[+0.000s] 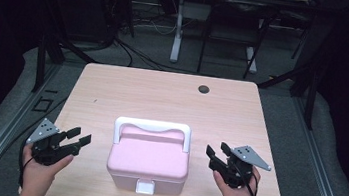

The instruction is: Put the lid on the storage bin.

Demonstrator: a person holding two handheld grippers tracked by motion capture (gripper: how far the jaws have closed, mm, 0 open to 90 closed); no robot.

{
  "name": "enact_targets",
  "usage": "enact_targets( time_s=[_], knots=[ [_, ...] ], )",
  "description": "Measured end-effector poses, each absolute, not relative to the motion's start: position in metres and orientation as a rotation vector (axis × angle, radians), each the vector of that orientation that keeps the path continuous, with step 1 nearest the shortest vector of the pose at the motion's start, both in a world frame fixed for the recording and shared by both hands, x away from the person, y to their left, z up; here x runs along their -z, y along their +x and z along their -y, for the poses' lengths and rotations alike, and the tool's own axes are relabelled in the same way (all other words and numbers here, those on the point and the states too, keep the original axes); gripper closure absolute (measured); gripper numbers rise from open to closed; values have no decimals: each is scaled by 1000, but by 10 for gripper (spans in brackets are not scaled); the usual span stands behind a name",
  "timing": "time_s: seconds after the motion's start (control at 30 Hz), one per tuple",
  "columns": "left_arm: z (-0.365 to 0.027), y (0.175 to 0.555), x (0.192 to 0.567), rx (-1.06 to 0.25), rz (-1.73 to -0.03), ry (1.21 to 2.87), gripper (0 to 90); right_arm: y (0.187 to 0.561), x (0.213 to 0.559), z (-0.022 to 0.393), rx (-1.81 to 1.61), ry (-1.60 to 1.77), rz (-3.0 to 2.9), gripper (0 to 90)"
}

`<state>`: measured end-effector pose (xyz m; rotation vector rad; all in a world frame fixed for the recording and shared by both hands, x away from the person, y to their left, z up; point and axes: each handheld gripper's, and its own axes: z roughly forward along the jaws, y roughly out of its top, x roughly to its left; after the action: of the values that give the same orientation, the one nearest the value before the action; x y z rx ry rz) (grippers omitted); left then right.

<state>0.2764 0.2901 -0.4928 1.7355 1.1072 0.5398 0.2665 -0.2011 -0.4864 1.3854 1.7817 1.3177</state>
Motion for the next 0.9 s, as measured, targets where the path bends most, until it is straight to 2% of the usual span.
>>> enact_targets(
  time_s=[0.37, 0.9],
  knots=[
    [-297, 280, 517, -518, -1126, 1753, 466, 272, 516, 209, -1237, 1387, -1801, 455],
    [-300, 289, 543, -458, -1175, 1802, 455, 278, 535, 213, -1156, 1422, -1844, 448]
  ],
)
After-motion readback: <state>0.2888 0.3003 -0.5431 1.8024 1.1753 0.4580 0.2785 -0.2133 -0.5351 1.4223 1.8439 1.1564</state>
